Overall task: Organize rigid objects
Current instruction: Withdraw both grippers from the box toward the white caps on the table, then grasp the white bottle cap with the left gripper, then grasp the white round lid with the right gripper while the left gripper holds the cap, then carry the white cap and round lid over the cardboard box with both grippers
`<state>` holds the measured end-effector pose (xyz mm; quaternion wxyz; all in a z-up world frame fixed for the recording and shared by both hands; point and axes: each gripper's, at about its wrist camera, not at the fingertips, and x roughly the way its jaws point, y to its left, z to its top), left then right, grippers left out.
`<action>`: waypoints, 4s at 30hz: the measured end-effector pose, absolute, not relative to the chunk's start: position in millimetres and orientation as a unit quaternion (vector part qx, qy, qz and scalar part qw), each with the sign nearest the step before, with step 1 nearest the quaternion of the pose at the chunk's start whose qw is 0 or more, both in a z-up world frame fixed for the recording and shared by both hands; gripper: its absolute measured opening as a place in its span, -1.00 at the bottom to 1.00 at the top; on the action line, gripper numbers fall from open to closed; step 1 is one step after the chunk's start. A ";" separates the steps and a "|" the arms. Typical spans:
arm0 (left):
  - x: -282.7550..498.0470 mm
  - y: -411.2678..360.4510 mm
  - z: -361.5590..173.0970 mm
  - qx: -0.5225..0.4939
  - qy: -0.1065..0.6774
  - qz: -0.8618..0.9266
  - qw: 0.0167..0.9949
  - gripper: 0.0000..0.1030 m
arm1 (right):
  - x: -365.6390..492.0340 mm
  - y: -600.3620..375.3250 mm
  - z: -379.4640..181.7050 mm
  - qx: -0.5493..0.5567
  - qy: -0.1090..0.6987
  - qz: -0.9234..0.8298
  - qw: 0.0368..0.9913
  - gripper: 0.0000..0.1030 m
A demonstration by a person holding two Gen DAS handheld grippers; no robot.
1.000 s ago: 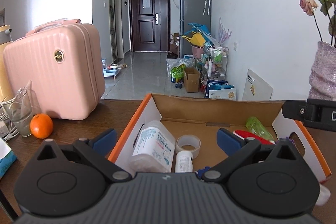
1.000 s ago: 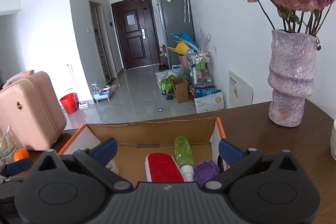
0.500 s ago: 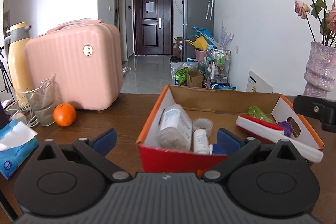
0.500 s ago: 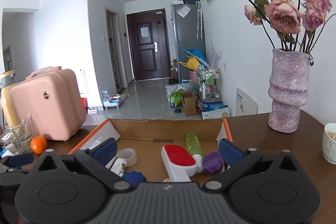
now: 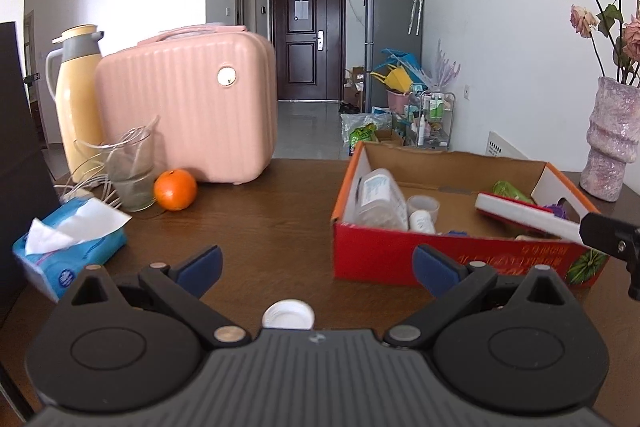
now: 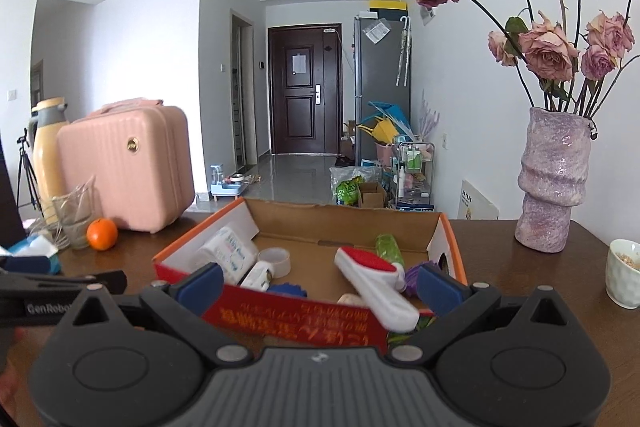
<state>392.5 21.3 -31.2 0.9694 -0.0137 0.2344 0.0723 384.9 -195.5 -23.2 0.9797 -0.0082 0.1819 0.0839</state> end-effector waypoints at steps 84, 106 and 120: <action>411.0 54.5 -55.0 -0.053 0.279 0.052 0.957 -0.21 | 461.8 -159.6 -114.0 0.007 0.339 -0.001 0.941 0.05; 397.0 50.0 -42.1 -0.048 0.255 0.042 0.965 -0.21 | 392.8 -160.2 -64.6 0.008 0.241 0.086 0.967 -0.25; 394.1 13.3 -18.3 -0.036 0.218 0.017 0.975 -0.21 | 380.4 -177.6 -32.7 0.018 0.184 0.106 0.977 -0.25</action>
